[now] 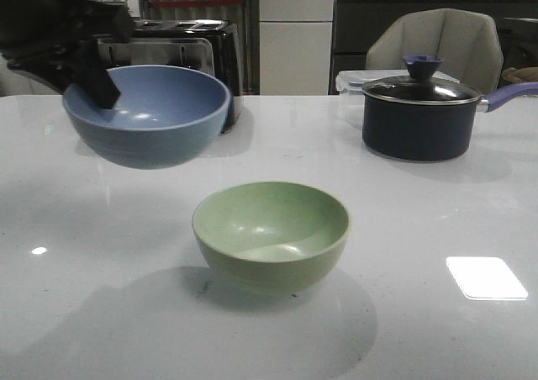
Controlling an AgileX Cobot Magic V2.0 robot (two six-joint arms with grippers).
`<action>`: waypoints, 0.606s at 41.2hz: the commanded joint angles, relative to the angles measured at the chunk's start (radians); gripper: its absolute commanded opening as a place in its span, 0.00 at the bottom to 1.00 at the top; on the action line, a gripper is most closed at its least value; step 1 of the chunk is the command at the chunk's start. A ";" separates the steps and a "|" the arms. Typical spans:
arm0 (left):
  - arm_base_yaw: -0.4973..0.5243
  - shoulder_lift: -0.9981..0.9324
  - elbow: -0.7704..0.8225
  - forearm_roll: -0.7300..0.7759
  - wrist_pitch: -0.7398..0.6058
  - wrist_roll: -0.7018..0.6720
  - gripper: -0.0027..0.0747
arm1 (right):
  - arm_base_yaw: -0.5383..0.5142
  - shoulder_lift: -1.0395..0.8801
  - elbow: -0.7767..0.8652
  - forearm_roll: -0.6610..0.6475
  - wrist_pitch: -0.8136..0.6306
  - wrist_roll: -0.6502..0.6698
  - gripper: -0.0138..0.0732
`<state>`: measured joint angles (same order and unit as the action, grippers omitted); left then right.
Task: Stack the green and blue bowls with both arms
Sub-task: 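Grasp the rim of the light blue bowl with the left gripper, then carry the blue bowl with the left gripper over the green bowl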
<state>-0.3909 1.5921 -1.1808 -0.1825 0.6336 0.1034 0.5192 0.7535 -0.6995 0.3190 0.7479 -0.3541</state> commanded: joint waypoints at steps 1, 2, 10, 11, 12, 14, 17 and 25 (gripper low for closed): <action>-0.079 -0.043 -0.029 -0.041 -0.041 -0.001 0.15 | -0.003 -0.007 -0.024 0.008 -0.052 -0.012 0.60; -0.095 -0.040 -0.029 -0.043 -0.046 -0.001 0.15 | -0.003 -0.007 -0.024 0.008 -0.052 -0.012 0.60; -0.203 -0.017 -0.029 -0.043 -0.132 -0.001 0.15 | -0.003 -0.007 -0.024 0.008 -0.052 -0.012 0.60; -0.212 -0.009 -0.029 -0.045 -0.139 -0.001 0.15 | -0.003 -0.007 -0.024 0.008 -0.052 -0.012 0.60; -0.216 -0.001 -0.029 -0.045 -0.148 -0.001 0.15 | -0.003 -0.007 -0.024 0.008 -0.052 -0.012 0.60; -0.225 0.011 -0.029 -0.058 -0.159 -0.003 0.15 | -0.003 -0.007 -0.024 0.008 -0.051 -0.012 0.60; -0.227 0.034 -0.029 -0.091 -0.172 -0.003 0.15 | -0.003 -0.007 -0.024 0.008 -0.051 -0.012 0.60; -0.227 0.095 -0.029 -0.098 -0.181 -0.003 0.15 | -0.003 -0.007 -0.024 0.008 -0.051 -0.012 0.60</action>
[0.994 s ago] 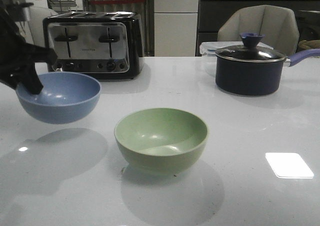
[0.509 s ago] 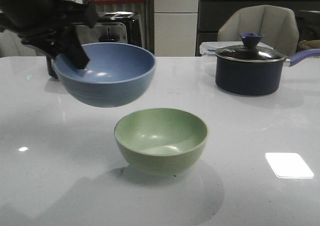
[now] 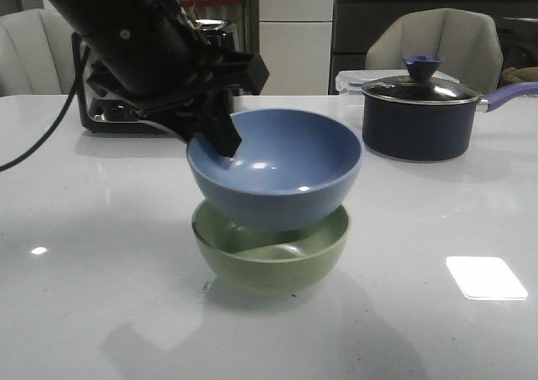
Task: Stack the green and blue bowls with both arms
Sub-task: 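Carry the blue bowl with the left gripper over the green bowl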
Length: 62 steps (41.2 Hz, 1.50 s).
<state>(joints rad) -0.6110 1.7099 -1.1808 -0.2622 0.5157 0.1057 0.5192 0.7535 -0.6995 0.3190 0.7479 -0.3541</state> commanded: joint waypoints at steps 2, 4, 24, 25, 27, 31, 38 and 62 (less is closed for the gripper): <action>-0.007 -0.009 -0.029 0.003 -0.078 -0.005 0.15 | -0.003 -0.007 -0.024 0.008 -0.051 -0.012 0.60; -0.007 0.004 -0.029 0.012 -0.095 -0.005 0.15 | -0.003 -0.007 -0.024 0.008 -0.051 -0.012 0.60; -0.004 0.026 -0.029 0.039 -0.105 -0.005 0.16 | -0.003 -0.007 -0.024 0.008 -0.051 -0.012 0.60; -0.004 0.026 -0.029 0.039 -0.102 -0.005 0.16 | -0.003 -0.007 -0.024 0.008 -0.051 -0.012 0.60; -0.004 0.026 -0.029 0.039 -0.098 -0.005 0.18 | -0.003 -0.007 -0.024 0.008 -0.051 -0.012 0.60; -0.004 0.026 -0.029 0.039 -0.092 -0.005 0.24 | -0.003 -0.007 -0.024 0.008 -0.051 -0.012 0.60; -0.004 0.026 -0.029 0.039 -0.092 -0.005 0.46 | -0.003 -0.007 -0.024 0.008 -0.051 -0.012 0.60; -0.006 -0.210 -0.029 0.134 -0.008 -0.005 0.68 | -0.003 -0.007 -0.024 0.008 -0.051 -0.012 0.60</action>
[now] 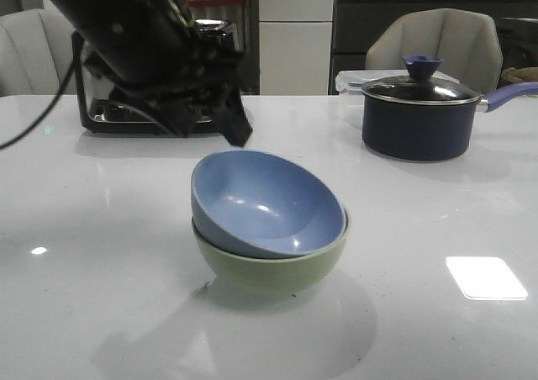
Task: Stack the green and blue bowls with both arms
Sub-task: 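Lower the blue bowl into the green bowl and open the left gripper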
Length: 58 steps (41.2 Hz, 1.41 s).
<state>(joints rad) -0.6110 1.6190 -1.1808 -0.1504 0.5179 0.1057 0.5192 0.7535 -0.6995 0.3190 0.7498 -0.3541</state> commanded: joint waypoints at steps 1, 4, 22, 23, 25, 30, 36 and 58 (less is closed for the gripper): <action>-0.006 -0.140 -0.026 0.024 0.000 -0.005 0.68 | -0.003 -0.007 -0.024 0.008 -0.053 -0.012 0.60; -0.006 -0.223 -0.002 0.027 0.024 -0.005 0.68 | -0.003 -0.007 -0.024 0.008 -0.053 -0.012 0.60; -0.004 -0.673 0.276 0.114 0.201 -0.019 0.67 | -0.003 -0.007 -0.024 0.008 -0.053 -0.012 0.60; -0.004 -0.698 0.288 0.140 0.214 -0.035 0.67 | -0.003 -0.007 -0.024 0.008 -0.053 -0.012 0.60; -0.004 -0.739 0.319 0.186 0.230 -0.084 0.65 | -0.003 -0.007 -0.024 0.008 -0.053 -0.012 0.60; -0.004 -0.817 0.372 0.265 0.247 -0.191 0.62 | -0.003 -0.007 -0.024 0.009 -0.052 -0.012 0.60; -0.004 -0.887 0.420 0.272 0.249 -0.225 0.62 | -0.003 -0.007 -0.024 0.008 -0.050 -0.012 0.60; -0.004 -0.895 0.435 0.272 0.244 -0.225 0.15 | -0.004 -0.007 -0.024 -0.011 -0.050 -0.012 0.19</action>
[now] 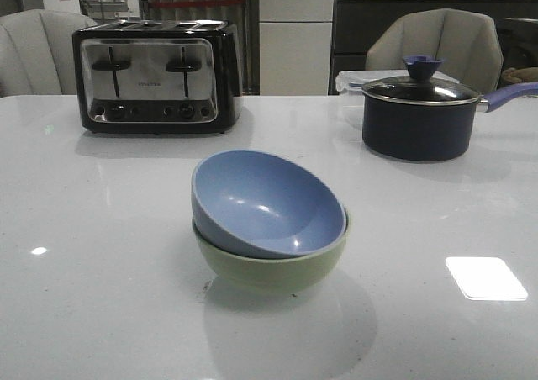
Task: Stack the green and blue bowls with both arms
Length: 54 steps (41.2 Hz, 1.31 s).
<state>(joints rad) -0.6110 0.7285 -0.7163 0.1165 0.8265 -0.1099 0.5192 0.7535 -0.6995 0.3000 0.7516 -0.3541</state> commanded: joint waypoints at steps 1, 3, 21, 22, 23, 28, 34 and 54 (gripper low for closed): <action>-0.004 -0.005 -0.030 0.001 -0.065 -0.010 0.16 | -0.004 -0.007 -0.024 0.008 -0.052 -0.012 0.19; -0.004 -0.005 -0.030 -0.004 -0.063 -0.010 0.16 | -0.004 -0.007 -0.024 0.008 -0.052 -0.012 0.19; -0.004 -0.005 -0.030 -0.004 -0.075 -0.010 0.15 | -0.004 -0.007 -0.024 0.008 -0.051 -0.012 0.19; -0.004 -0.005 -0.030 -0.004 -0.075 -0.010 0.15 | -0.004 -0.007 -0.024 0.008 -0.051 -0.012 0.19; -0.004 -0.015 -0.030 -0.006 -0.075 -0.010 0.15 | -0.004 -0.007 -0.024 0.008 -0.051 -0.012 0.19; 0.050 -0.066 -0.030 0.008 -0.076 -0.003 0.15 | -0.004 -0.007 -0.024 0.008 -0.050 -0.012 0.19; 0.169 -0.184 0.024 -0.031 -0.160 0.043 0.16 | -0.004 -0.007 -0.024 0.009 -0.051 -0.012 0.19; 0.522 -0.652 0.552 -0.107 -0.704 0.167 0.15 | -0.004 -0.007 -0.024 0.009 -0.051 -0.012 0.19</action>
<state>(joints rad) -0.1232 0.1180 -0.1918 0.0225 0.2845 0.0552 0.5192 0.7535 -0.6995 0.2983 0.7552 -0.3541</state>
